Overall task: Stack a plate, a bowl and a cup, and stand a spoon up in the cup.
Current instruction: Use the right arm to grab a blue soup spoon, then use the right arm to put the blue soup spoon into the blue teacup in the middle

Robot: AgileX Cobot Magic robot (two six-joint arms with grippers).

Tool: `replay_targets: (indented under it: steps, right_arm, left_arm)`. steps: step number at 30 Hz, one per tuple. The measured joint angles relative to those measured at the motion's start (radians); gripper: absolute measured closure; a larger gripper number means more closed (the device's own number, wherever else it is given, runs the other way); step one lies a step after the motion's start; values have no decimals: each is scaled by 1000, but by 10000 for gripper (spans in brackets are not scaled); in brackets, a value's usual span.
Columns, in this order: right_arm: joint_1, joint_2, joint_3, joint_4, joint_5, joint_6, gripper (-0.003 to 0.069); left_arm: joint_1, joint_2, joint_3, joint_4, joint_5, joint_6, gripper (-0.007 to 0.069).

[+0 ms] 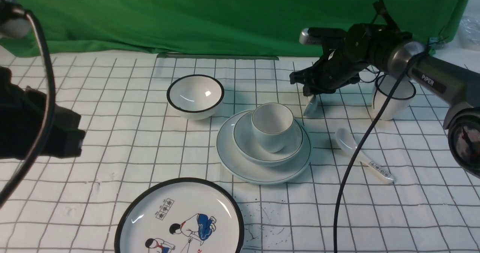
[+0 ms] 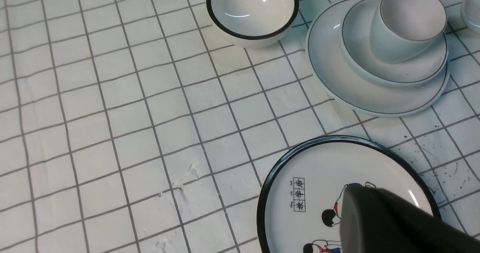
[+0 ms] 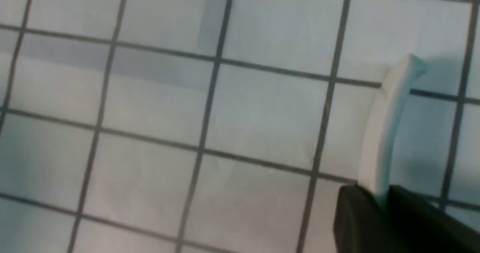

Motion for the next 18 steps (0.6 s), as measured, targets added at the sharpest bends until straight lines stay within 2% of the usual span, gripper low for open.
replay_targets:
  steps: [5, 13, 14, 16, 18]
  right_arm:
    - [4, -136, -8, -2, 93, -98, 573]
    - [28, -440, 107, -2, 71, -213, 573]
    - [46, -537, 240, 11, -20, -238, 573]
    - [59, -584, 325, 25, -98, -253, 573]
    - [111, -679, 554, 54, -370, -287, 573]
  left_arm:
    - [0, 0, 3, 1, -13, 2, 624]
    - [0, 0, 4, -1, -32, 2, 624]
    - [0, 0, 4, -7, -32, 2, 624]
    - [0, 0, 4, -7, -34, 2, 624]
    - [0, 0, 4, -11, -40, 2, 624]
